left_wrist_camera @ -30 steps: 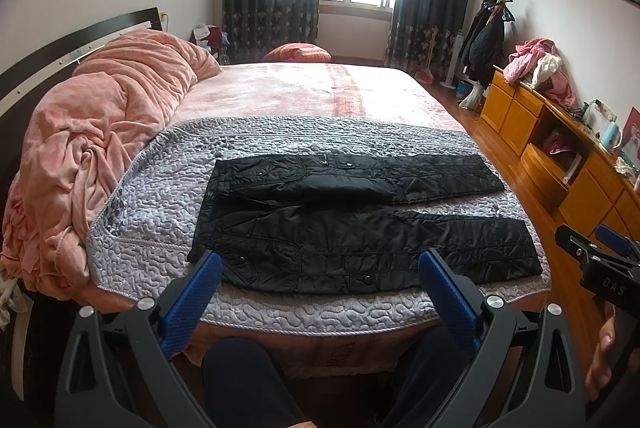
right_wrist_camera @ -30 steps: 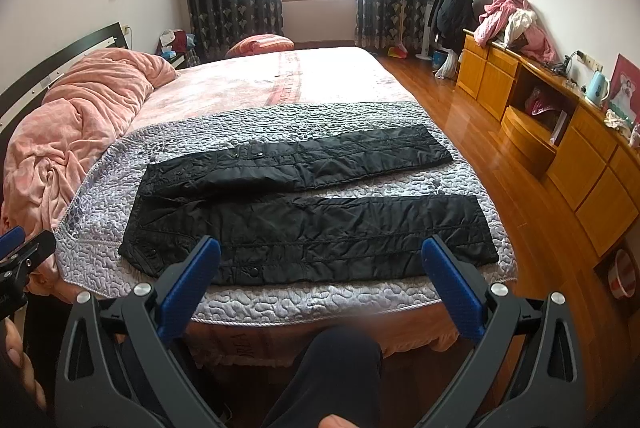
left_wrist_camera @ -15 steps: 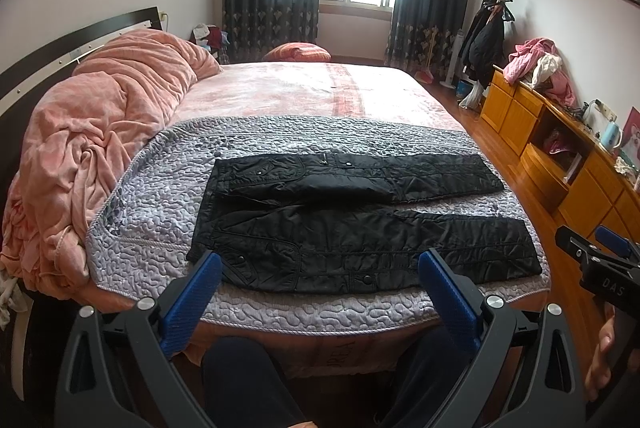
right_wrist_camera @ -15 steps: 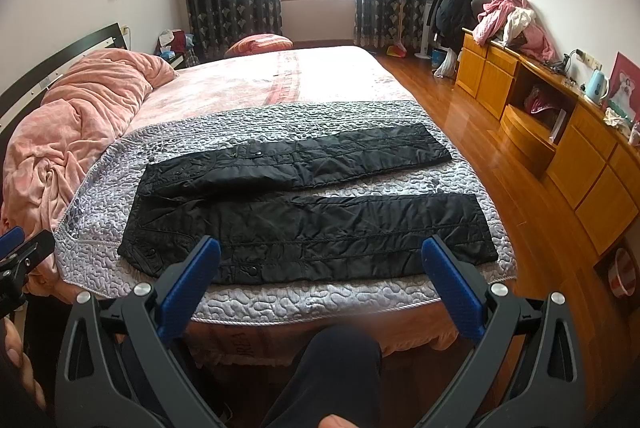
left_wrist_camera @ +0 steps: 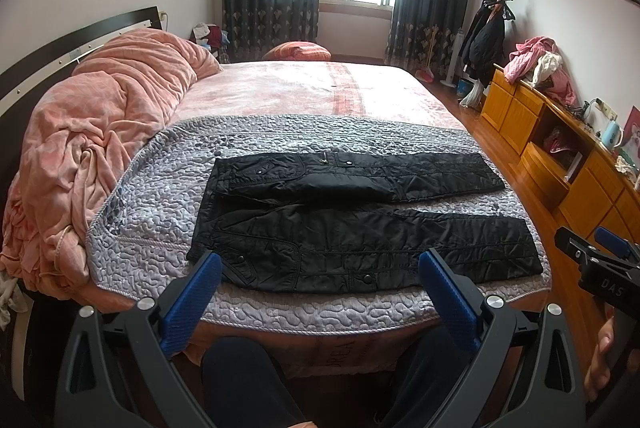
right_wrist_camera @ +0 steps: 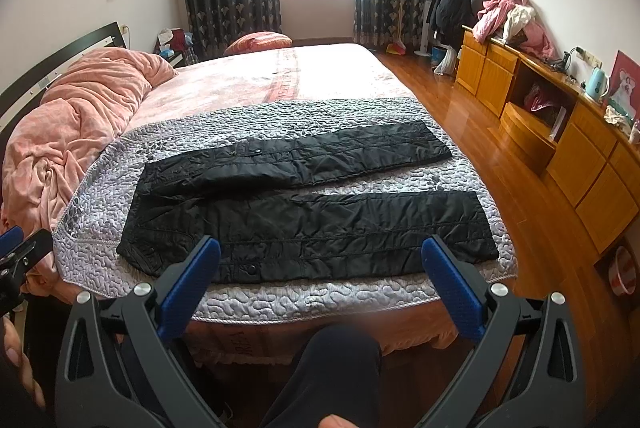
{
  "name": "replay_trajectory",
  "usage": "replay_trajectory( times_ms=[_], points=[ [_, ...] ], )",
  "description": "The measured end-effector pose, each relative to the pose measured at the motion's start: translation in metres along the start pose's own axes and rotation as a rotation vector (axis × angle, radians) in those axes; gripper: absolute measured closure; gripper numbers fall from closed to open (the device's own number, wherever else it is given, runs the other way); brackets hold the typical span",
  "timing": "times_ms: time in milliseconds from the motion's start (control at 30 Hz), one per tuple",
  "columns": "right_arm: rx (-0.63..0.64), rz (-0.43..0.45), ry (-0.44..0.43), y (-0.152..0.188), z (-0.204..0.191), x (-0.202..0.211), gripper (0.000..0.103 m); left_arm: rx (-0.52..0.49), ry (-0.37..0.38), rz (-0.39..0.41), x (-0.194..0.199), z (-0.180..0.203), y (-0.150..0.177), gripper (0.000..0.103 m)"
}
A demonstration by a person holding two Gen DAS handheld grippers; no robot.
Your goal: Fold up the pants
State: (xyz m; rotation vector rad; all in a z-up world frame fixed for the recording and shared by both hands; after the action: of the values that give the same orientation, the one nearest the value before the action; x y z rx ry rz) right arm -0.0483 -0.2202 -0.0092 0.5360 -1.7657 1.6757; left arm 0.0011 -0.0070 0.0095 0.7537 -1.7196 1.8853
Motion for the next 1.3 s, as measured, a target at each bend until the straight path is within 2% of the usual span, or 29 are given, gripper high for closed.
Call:
replay_trajectory(
  times_ms=[333, 400, 500, 533, 600, 700, 767, 800, 867, 900, 933, 1000, 1033, 1133, 1200, 1233, 1267, 1300],
  points=[
    [-0.001, -0.011, 0.006, 0.006, 0.001, -0.007, 0.002, 0.007, 0.002, -0.005, -0.012, 0.0, 0.003, 0.004],
    [0.008, 0.018, 0.007, 0.004, 0.001, -0.011, 0.002, 0.003, 0.045, -0.014, -0.03, -0.004, 0.009, 0.004],
    [0.036, 0.112, 0.001, 0.01, 0.009, -0.03, 0.002, 0.016, 0.152, -0.134, -0.08, -0.018, 0.028, 0.004],
    [0.04, 0.093, -0.002, 0.012, 0.013, -0.043, 0.002, 0.057, 0.189, -0.185, -0.102, -0.032, 0.04, 0.004],
    [0.039, 0.037, 0.003, 0.017, 0.024, -0.07, 0.003, 0.131, 0.221, -0.223, -0.132, -0.059, 0.057, 0.004],
    [0.058, 0.059, 0.009, 0.028, 0.037, -0.09, 0.003, 0.271, 0.293, -0.227, -0.17, -0.111, 0.077, 0.004],
    [0.073, 0.007, 0.023, 0.036, 0.044, -0.115, 0.003, 0.339, 0.229, -0.267, -0.201, -0.151, 0.086, 0.004],
    [0.068, -0.024, 0.016, 0.038, 0.047, -0.125, 0.003, 0.389, 0.238, -0.295, -0.215, -0.169, 0.088, 0.004],
    [0.014, -0.095, -0.045, 0.046, 0.058, -0.149, 0.003, 0.555, 0.299, -0.378, -0.249, -0.212, 0.096, 0.004],
    [-0.016, -0.127, -0.088, 0.05, 0.063, -0.161, 0.003, 0.645, 0.361, -0.391, -0.265, -0.231, 0.099, 0.004],
    [-0.04, -0.15, -0.108, 0.053, 0.067, -0.17, 0.003, 0.714, 0.374, -0.374, -0.277, -0.251, 0.1, 0.004],
    [-0.094, -0.197, -0.149, 0.059, 0.074, -0.188, 0.003, 0.733, 0.345, -0.329, -0.294, -0.274, 0.097, 0.004],
    [-0.131, -0.23, -0.168, 0.064, 0.079, -0.2, 0.003, 0.758, 0.359, -0.33, -0.311, -0.286, 0.098, 0.004],
    [-0.18, -0.278, -0.194, 0.073, 0.082, -0.219, 0.003, 0.918, 0.322, -0.391, -0.351, -0.315, 0.118, 0.006],
    [-0.206, -0.297, -0.204, 0.079, 0.086, -0.228, 0.008, 0.971, 0.316, -0.399, -0.368, -0.324, 0.126, 0.01],
    [-0.227, -0.31, -0.214, 0.082, 0.089, -0.234, 0.02, 0.971, 0.307, -0.41, -0.372, -0.322, 0.127, 0.015],
    [-0.246, -0.329, -0.227, 0.086, 0.092, -0.24, 0.038, 0.968, 0.31, -0.422, -0.379, -0.321, 0.127, 0.02],
    [-0.268, -0.358, -0.241, 0.089, 0.097, -0.247, 0.041, 0.961, 0.317, -0.433, -0.382, -0.318, 0.126, 0.03]
  ],
)
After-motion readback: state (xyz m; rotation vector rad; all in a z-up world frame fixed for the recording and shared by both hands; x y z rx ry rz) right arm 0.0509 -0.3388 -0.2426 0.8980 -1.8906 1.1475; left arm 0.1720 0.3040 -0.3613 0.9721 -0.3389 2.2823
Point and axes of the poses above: each gripper's, at about its wrist camera, not at the fingertips, and x roughly against the way its jaws point, z to its right, y to its underside, the point moved 1 cm from there along -x, roughly the way its jaws point
